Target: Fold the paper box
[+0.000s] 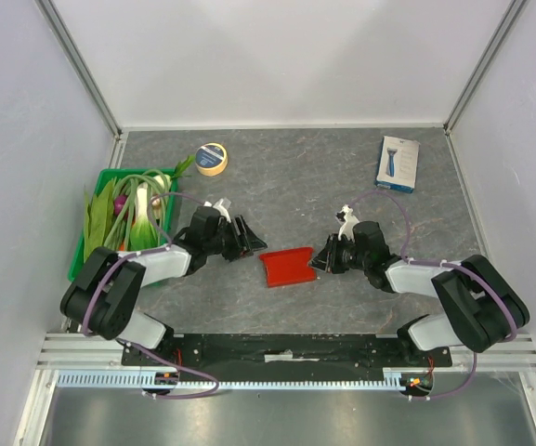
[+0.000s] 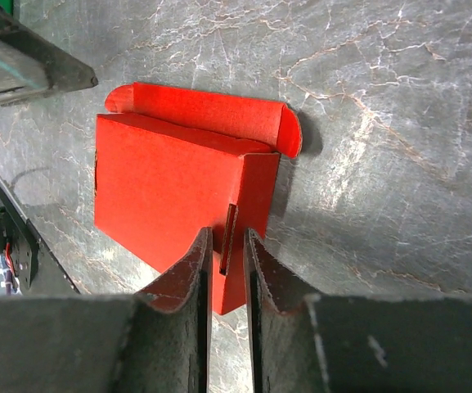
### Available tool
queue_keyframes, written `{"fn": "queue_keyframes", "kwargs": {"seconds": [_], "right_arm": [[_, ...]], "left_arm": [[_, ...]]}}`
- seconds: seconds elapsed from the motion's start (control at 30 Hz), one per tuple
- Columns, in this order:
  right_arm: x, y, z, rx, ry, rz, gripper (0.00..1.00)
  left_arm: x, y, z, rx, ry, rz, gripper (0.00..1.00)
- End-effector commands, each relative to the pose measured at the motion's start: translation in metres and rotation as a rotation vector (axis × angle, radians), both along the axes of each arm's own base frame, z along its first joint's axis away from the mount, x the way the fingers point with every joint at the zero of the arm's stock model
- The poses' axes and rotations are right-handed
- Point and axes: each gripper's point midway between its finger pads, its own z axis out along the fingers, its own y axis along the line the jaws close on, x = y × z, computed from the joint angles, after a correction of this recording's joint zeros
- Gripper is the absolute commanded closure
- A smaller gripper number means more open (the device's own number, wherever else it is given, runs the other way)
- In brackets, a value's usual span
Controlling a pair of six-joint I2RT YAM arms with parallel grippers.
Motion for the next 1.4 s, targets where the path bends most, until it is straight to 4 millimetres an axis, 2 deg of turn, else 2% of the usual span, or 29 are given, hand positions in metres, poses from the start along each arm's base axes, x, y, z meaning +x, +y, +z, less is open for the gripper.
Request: {"fn": "queue_keyframes", "kwargs": {"seconds": [0.0,0.07,0.13,0.23,0.4,0.6,0.73,0.77,0.83,0.87,0.93,1.03,1.2,1.37], "right_arm": [[-0.035,-0.033,-0.049,-0.172,0.142,-0.007,0.98],[-0.035,-0.033,-0.050,-0.172,0.141,-0.006,0.98],[-0.035,-0.032,-0.049,-0.170,0.137,-0.005,0.98],[-0.034,-0.031,-0.048,-0.160,0.137,-0.003,0.98],[-0.035,-0.030,-0.047,-0.153,0.131,-0.002,0.98],[-0.033,-0.030,-0.044,-0.156,0.118,-0.008,0.98],[-0.033,-0.028,-0.043,-0.162,0.109,-0.001,0.98],[-0.033,-0.028,-0.043,-0.165,0.106,0.001,0.98],[-0.033,-0.024,-0.042,-0.167,0.095,0.009,0.98],[-0.032,-0.022,-0.041,-0.165,0.087,0.014,0.98],[-0.030,-0.018,-0.039,-0.181,0.069,0.016,0.98],[-0.027,-0.012,-0.035,-0.175,0.036,0.030,0.98],[-0.021,-0.005,-0.023,-0.162,-0.049,0.048,0.95],[-0.015,0.005,-0.008,-0.127,-0.135,0.080,0.89]], "left_arm": [[0.003,-0.001,-0.010,0.081,-0.033,-0.112,0.37],[0.003,-0.006,-0.014,0.067,-0.021,-0.139,0.46],[0.000,-0.009,-0.019,0.056,0.002,-0.159,0.51],[-0.005,-0.005,-0.031,0.069,0.030,-0.137,0.52],[-0.003,-0.007,-0.040,0.070,0.052,-0.135,0.53],[-0.010,-0.011,-0.043,0.026,0.073,-0.154,0.60],[-0.008,-0.010,-0.047,0.040,0.071,-0.149,0.73],[-0.008,-0.010,-0.047,0.043,0.069,-0.150,0.80],[-0.003,-0.009,-0.047,0.056,0.047,-0.146,0.88],[-0.002,-0.009,-0.046,0.061,0.038,-0.144,0.97],[0.002,-0.008,-0.044,0.074,0.007,-0.143,0.98],[0.010,-0.012,-0.026,0.051,-0.087,-0.156,0.98],[0.019,-0.021,0.017,0.000,-0.279,-0.189,0.98],[0.017,-0.027,0.039,-0.037,-0.372,-0.233,0.98]]}}
